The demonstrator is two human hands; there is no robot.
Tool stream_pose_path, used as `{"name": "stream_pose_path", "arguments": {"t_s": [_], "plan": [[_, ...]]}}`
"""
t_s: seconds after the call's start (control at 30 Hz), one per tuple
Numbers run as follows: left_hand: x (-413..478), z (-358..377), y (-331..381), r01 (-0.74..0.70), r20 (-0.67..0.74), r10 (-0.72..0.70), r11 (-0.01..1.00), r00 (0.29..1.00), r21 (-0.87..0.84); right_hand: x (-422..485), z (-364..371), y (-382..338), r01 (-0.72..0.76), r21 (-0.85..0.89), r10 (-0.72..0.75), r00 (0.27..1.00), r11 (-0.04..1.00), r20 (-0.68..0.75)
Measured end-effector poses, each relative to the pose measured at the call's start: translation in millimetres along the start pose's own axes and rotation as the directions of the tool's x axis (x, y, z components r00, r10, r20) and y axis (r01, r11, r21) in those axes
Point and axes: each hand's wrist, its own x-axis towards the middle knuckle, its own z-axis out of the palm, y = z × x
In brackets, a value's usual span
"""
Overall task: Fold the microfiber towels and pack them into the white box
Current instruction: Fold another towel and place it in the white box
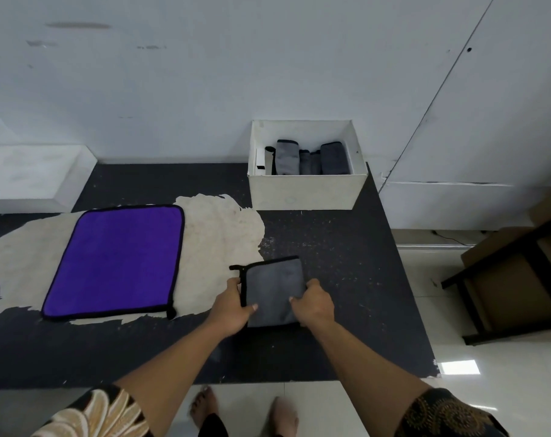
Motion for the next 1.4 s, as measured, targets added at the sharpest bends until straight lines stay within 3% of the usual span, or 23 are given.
{"name": "stream_pose_path", "arguments": {"t_s": [0.17,0.27,0.33,0.4,0.5,0.6,0.7,0.83,0.93,1.03,1.13,1.23,1.33,1.4], "plan": [[0,2,0,-0.023,-0.102,0.029,0.998,0.994,0.06,-4,-4,7,0.082,-0.148,-0.09,0.995,0.986,-0.045],[-1,5,2,-0.031,-0.148,0.05,0.992,0.988,0.125,-14,-3,9,0.218,-0.417,-0.304,0.94,0.882,-0.151],[-1,7,2,-0.024,-0.149,0.048,0.987,0.988,0.16,-18,4,8,0.372,-0.492,-0.474,0.875,0.787,-0.096],[0,8,3,-0.018,-0.146,0.044,0.984,0.988,0.175,-20,12,9,0.5,-0.518,-0.557,0.829,0.693,0.054],[-1,10,2,-0.028,-0.141,0.059,0.977,0.988,0.209,-22,20,15,0.496,-0.562,-0.512,0.847,0.662,0.143],[-6,7,1,-0.048,-0.191,0.106,0.957,0.976,0.287,-24,17,20,0.346,-0.533,-0.421,0.907,0.772,-0.021],[-6,6,3,-0.172,-0.205,0.324,0.829,0.924,0.533,-22,9,18,0.204,-0.292,-0.247,0.962,0.934,-0.119],[-4,11,18,-0.391,0.08,0.478,0.599,0.875,0.699,-14,0,6,0.016,-0.022,-0.017,0.999,1.0,-0.045],[1,14,30,-0.482,0.264,0.446,0.5,0.855,0.719,-9,-4,2,-0.076,-0.006,0.076,0.997,0.997,0.0],[9,16,42,-0.501,0.366,0.355,0.46,0.86,0.733,-7,-5,4,-0.068,-0.068,0.069,0.997,0.995,0.023],[18,20,52,-0.477,0.381,0.288,0.535,0.879,0.697,-9,-5,4,-0.056,-0.093,0.058,0.998,0.994,0.025],[27,27,61,-0.375,0.241,0.292,0.793,0.926,0.48,-13,-6,4,-0.002,-0.083,0.002,1.0,0.997,-0.001],[35,38,75,-0.143,0.047,0.136,0.962,0.99,0.231,-20,-3,5,0.112,-0.087,-0.117,0.991,0.99,-0.06],[41,43,84,0.032,0.006,-0.033,0.996,0.999,0.08,-24,1,7,0.21,-0.104,-0.222,0.967,0.972,-0.125]]}}
